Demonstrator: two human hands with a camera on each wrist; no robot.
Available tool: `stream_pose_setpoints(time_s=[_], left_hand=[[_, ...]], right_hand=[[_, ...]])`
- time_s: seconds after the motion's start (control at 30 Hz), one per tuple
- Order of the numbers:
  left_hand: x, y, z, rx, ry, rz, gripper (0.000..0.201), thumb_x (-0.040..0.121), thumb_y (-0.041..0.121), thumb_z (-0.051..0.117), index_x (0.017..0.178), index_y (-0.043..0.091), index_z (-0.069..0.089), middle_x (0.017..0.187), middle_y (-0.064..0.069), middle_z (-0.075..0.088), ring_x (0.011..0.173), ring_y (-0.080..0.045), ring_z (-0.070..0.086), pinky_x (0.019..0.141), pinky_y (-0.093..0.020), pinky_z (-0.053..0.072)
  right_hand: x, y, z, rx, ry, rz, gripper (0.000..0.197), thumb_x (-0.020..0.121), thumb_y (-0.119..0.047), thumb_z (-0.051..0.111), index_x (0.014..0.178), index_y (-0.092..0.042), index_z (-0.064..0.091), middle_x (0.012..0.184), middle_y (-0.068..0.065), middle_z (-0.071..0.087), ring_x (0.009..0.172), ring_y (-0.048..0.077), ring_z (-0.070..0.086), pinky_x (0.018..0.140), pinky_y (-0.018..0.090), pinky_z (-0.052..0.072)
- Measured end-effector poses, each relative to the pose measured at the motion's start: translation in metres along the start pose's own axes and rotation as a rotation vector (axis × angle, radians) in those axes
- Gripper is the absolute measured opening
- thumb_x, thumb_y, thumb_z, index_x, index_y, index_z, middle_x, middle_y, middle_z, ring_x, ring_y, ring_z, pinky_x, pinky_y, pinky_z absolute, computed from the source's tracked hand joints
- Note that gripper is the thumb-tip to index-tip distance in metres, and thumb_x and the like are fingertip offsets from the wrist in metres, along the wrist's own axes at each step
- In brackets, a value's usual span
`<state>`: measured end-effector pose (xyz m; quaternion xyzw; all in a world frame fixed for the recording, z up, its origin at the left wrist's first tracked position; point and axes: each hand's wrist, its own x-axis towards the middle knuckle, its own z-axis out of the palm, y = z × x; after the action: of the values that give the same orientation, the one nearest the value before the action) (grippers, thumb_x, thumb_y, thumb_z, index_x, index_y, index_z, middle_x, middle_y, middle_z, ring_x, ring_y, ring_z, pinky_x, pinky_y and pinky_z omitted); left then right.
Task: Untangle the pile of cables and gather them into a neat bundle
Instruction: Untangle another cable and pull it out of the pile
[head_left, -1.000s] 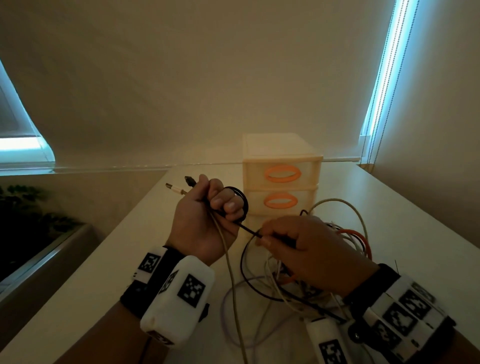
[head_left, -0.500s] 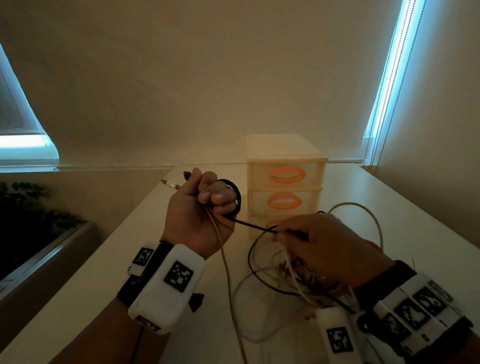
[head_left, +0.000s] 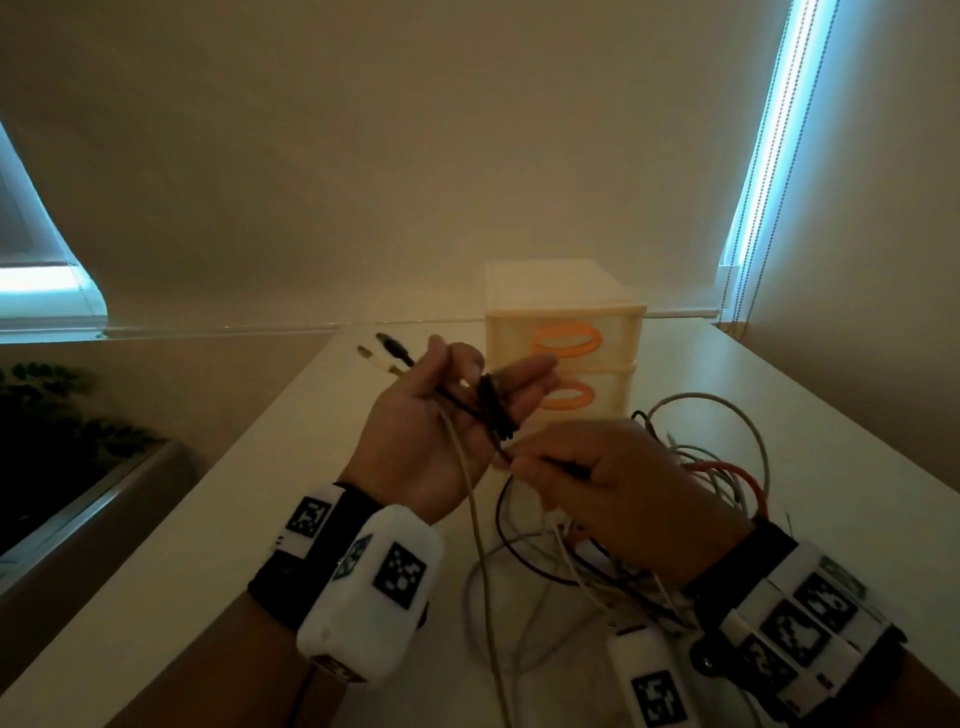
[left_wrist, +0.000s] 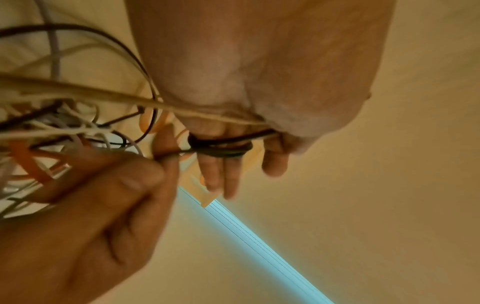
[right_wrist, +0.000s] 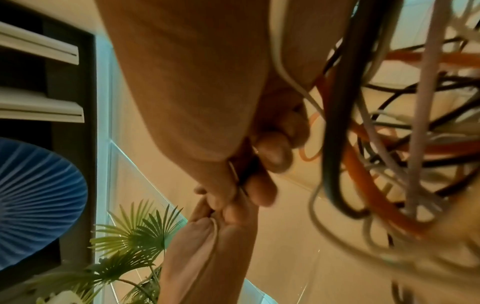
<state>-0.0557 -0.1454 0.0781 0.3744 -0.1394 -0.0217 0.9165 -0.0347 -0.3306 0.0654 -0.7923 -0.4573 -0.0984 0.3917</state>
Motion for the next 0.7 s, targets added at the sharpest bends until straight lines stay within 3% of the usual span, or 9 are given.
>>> stream_pose_setpoints(time_s=[0.07,0.1,0.17,0.23,0.37,0.47,0.57,0.63,0.7], left_hand=[[0.000,0.003,-0.006,-0.091,0.103,0.045,0.052,0.107,0.046,0.032,0.069,0.012,0.046,0.084,-0.013,0.070,0.078,-0.028,0.068,0.069,-0.032,0.055],[0.001,0.004,-0.008,-0.114,0.128,0.049,0.053,0.107,0.045,0.032,0.067,0.014,0.046,0.066,-0.004,0.061,0.063,-0.021,0.060,0.056,-0.026,0.049],[0.001,0.005,-0.010,-0.133,0.129,0.032,0.052,0.108,0.043,0.030,0.065,0.017,0.042,0.051,0.004,0.043,0.049,-0.014,0.045,0.044,-0.023,0.036],[0.000,0.008,-0.012,-0.127,0.096,0.018,0.049,0.107,0.044,0.029,0.067,0.018,0.038,0.047,0.005,0.037,0.046,-0.012,0.040,0.041,-0.022,0.029],[0.001,0.014,-0.019,-0.135,0.018,0.017,0.050,0.107,0.044,0.029,0.067,0.017,0.042,0.046,0.006,0.037,0.045,-0.011,0.038,0.041,-0.022,0.024],[0.000,0.016,-0.021,-0.132,0.029,0.018,0.049,0.107,0.044,0.031,0.066,0.018,0.042,0.046,0.007,0.036,0.045,-0.010,0.037,0.040,-0.022,0.024],[0.000,0.015,-0.020,-0.131,0.025,0.005,0.047,0.106,0.043,0.032,0.067,0.018,0.041,0.046,0.006,0.036,0.044,-0.011,0.038,0.040,-0.022,0.022],[0.000,0.016,-0.021,-0.125,0.000,0.006,0.046,0.106,0.043,0.033,0.068,0.018,0.041,0.046,0.006,0.037,0.044,-0.011,0.039,0.040,-0.022,0.023],[0.000,0.020,-0.024,-0.135,-0.026,0.022,0.047,0.107,0.043,0.031,0.068,0.018,0.042,0.046,0.006,0.038,0.045,-0.011,0.039,0.040,-0.022,0.025]], right_hand=[[-0.002,0.003,0.000,-0.065,-0.092,0.117,0.016,0.099,-0.036,0.058,0.089,-0.035,0.070,0.076,-0.010,0.066,0.069,0.011,0.065,0.065,0.035,0.058],[-0.002,0.005,0.000,-0.114,-0.048,0.156,0.018,0.099,-0.039,0.056,0.088,-0.034,0.069,0.075,-0.009,0.066,0.067,0.011,0.064,0.065,0.038,0.059],[-0.001,0.012,-0.001,-0.195,0.111,0.182,0.019,0.099,-0.040,0.055,0.088,-0.030,0.066,0.071,-0.009,0.062,0.065,0.008,0.060,0.065,0.040,0.057],[-0.002,0.012,0.000,-0.196,0.144,0.154,0.017,0.099,-0.039,0.056,0.087,-0.030,0.063,0.071,-0.011,0.060,0.066,0.007,0.058,0.065,0.039,0.056],[-0.005,0.010,-0.001,-0.075,-0.145,0.079,0.013,0.099,-0.034,0.057,0.090,-0.034,0.066,0.078,-0.010,0.065,0.070,0.011,0.064,0.064,0.038,0.058],[-0.003,0.017,-0.009,-0.151,-0.010,0.193,0.018,0.096,-0.044,0.059,0.084,-0.032,0.066,0.075,-0.010,0.067,0.068,0.005,0.064,0.061,0.032,0.056],[-0.002,0.020,-0.014,-0.250,0.107,0.269,0.030,0.092,-0.053,0.059,0.071,-0.032,0.060,0.067,-0.020,0.063,0.060,-0.001,0.061,0.056,0.021,0.046],[-0.004,0.018,-0.013,-0.216,0.019,0.261,0.027,0.094,-0.048,0.060,0.071,-0.034,0.060,0.070,-0.033,0.061,0.059,-0.002,0.062,0.055,0.019,0.047],[-0.004,0.015,-0.012,-0.139,-0.138,0.242,0.020,0.098,-0.038,0.060,0.079,-0.033,0.066,0.071,-0.028,0.062,0.060,0.000,0.061,0.055,0.018,0.048]])
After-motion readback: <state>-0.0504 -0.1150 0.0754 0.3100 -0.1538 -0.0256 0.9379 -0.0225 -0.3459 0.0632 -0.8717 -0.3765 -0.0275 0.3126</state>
